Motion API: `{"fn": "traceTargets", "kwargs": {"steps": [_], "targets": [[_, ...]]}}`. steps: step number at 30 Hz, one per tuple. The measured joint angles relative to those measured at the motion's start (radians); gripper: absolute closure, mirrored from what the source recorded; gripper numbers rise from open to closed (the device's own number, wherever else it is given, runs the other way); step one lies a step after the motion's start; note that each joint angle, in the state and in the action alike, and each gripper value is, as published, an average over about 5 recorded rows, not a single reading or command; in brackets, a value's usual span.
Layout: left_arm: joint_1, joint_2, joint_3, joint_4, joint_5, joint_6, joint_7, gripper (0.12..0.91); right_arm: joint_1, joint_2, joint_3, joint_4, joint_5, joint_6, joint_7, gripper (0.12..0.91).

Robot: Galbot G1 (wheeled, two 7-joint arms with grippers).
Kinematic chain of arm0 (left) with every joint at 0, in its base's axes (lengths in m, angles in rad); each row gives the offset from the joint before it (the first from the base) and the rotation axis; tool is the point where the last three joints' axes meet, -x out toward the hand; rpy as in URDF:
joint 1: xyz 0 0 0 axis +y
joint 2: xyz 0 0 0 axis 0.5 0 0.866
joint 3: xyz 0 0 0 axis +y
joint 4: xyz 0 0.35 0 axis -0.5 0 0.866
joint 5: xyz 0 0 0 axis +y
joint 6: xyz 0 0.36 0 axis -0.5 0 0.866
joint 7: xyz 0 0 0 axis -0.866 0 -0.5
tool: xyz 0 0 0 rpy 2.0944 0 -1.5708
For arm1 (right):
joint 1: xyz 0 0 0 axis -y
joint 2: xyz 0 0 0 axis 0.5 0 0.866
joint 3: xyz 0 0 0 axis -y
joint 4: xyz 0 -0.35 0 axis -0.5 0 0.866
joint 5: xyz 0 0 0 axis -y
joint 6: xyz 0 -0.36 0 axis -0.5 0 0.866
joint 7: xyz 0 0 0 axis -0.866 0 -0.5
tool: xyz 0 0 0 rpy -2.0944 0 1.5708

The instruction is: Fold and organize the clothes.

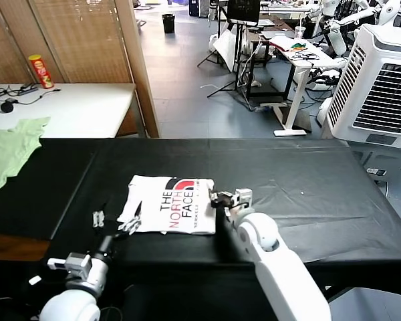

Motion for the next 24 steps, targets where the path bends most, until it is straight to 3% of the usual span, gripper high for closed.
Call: {"fn": "traceTargets", "kwargs": {"steps": [3, 6, 10, 12, 20, 24], "targets": [[0.013, 0.000, -0.012, 0.011, -0.003, -0.031, -0.003, 0.232, -0.024, -0.029, 0.005, 0.036, -0.043, 0.012, -0.003, 0.652], [0.026, -0.003, -0.019, 0.014, -0.010, -0.030, -0.012, 0.232, -0.068, -0.052, 0.016, 0.090, -0.095, 0.054, 0.032, 0.485], [0.048, -0.003, -0.016, 0.002, -0.029, -0.026, -0.055, 0.232, -0.168, -0.083, 0.040, 0.182, -0.155, 0.142, 0.074, 0.304], [0.062, 0.003, -0.017, -0.008, -0.038, -0.024, -0.073, 0.232, -0.234, -0.102, 0.056, 0.234, -0.178, 0.193, 0.082, 0.250], [0.170, 0.038, -0.053, -0.062, -0.101, 0.008, -0.117, 0.232, -0.560, -0.161, 0.150, 0.431, -0.336, 0.426, 0.093, 0.227], [0.243, 0.048, -0.061, -0.084, -0.116, 0.000, -0.140, 0.232, -0.724, -0.166, 0.208, 0.523, -0.391, 0.488, 0.107, 0.227]]}}
